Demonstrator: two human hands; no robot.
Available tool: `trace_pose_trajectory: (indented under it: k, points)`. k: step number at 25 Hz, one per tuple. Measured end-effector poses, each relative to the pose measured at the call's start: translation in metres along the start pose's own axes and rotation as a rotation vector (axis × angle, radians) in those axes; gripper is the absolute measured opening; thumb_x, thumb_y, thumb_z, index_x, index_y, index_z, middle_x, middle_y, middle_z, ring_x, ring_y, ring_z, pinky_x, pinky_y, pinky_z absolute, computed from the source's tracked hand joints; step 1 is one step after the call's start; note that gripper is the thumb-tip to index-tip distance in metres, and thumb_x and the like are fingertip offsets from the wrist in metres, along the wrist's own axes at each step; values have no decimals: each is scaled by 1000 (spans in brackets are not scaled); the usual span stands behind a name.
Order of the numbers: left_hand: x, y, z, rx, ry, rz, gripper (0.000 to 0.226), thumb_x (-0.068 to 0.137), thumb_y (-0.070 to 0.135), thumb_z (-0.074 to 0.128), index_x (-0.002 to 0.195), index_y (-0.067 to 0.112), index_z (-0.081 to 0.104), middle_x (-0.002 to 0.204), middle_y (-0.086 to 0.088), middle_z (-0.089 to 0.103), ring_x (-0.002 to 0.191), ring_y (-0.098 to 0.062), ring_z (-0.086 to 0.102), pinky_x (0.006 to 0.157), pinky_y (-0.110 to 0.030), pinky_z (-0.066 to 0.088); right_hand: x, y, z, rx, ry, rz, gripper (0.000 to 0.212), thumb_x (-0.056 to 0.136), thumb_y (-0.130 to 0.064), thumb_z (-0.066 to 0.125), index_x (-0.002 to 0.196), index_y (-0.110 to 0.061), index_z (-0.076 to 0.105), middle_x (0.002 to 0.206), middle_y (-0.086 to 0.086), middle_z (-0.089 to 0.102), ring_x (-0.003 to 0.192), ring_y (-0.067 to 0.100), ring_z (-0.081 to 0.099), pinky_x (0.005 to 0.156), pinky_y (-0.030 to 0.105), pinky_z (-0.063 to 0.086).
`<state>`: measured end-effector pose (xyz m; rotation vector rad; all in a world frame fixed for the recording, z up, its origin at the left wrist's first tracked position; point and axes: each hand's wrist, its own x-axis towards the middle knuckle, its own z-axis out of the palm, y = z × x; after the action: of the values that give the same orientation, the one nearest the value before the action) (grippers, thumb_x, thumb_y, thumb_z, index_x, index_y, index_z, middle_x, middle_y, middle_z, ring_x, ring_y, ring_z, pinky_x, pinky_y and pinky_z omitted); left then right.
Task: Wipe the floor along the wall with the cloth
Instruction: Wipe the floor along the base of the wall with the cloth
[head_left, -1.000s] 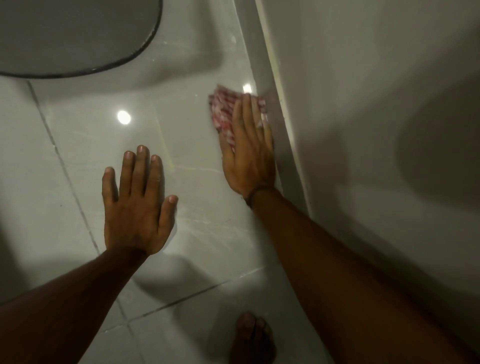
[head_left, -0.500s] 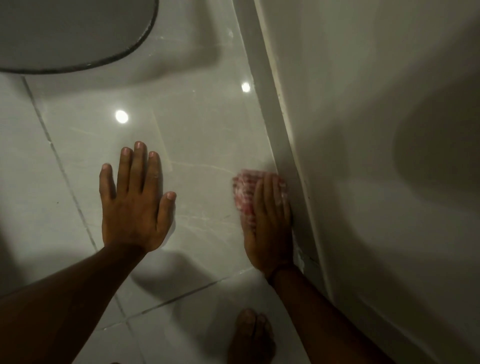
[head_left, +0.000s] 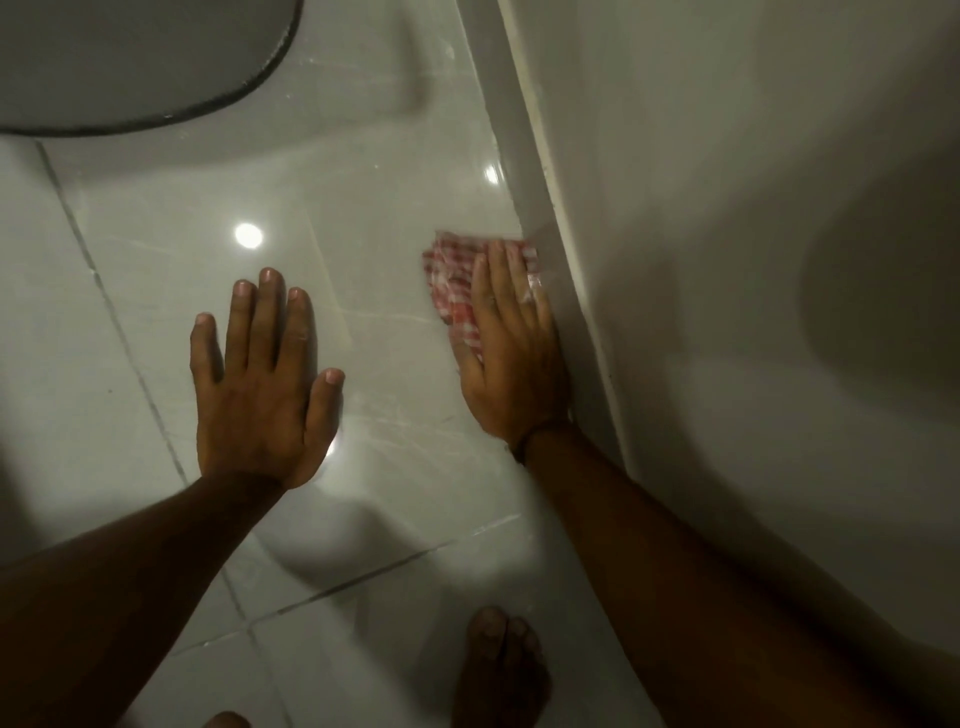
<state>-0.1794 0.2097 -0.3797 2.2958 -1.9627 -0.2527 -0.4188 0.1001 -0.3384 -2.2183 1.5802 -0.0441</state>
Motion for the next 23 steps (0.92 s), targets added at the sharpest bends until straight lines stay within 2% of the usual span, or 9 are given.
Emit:
trace_pose_trajectory:
  k: [2,5,7,10,13,15,19,21,23]
  points:
    - [0,0,-1,-9,1,-6,81,108,55,24,176,13,12,187,-15,7,173,-33,5,137,-51,-6,-73,14,10,-63,-15,40,69,105,-37,34,165,-5,23,174,19,21,164,34,15,134,48,16]
    - [-1,1,-3,-7,12,-1,81,108,53,26,176,12,14,187,-15,7,173,-34,6,137,-50,-7,-205,47,25,-201,-81,8,67,106,-37,31,163,-1,26,175,19,15,163,39,18,125,58,32]
    - [0,0,-2,-15,9,4,80,108,52,27,176,11,14,187,-15,7,173,-34,5,137,-51,-6,-258,66,33,-253,-131,19,71,104,-44,33,159,1,34,177,14,11,163,37,18,125,57,32]
    - [-1,1,-3,-28,-3,-4,80,108,53,25,176,11,15,186,-16,8,173,-35,7,137,-54,-3,-267,70,35,-258,-180,20,74,103,-48,31,158,1,37,178,13,9,164,36,16,126,54,28]
    - [-1,1,-4,-35,-2,-8,80,108,54,25,175,11,17,186,-16,9,173,-35,8,137,-56,0,-230,56,29,-227,-154,-2,75,101,-38,41,164,-3,22,178,14,8,164,36,14,128,54,26]
    - [-1,1,-4,-45,-15,-12,80,108,54,24,176,12,16,186,-15,8,173,-35,7,137,-57,1,-175,40,22,-172,-95,24,75,101,-35,45,165,-5,20,176,17,14,165,35,12,131,52,23]
    - [-1,1,-4,-50,-25,-15,80,108,54,25,176,12,15,186,-15,8,173,-35,7,137,-53,-5,-29,4,6,-39,-22,13,73,104,-37,44,166,-7,20,175,17,20,165,31,14,135,43,8]
    - [0,0,-5,-50,-19,-17,79,108,53,26,175,12,17,186,-17,12,172,-36,10,137,-48,-8,33,-7,-3,-53,-29,-20,74,105,-40,38,166,-6,15,176,16,15,165,30,11,133,41,0]
    - [-2,2,-6,-46,-16,-20,78,108,53,27,174,12,18,185,-16,13,172,-36,11,137,-48,-7,72,-14,-8,-90,-43,-64,75,104,-42,29,166,-4,10,177,16,10,166,30,7,133,42,-1]
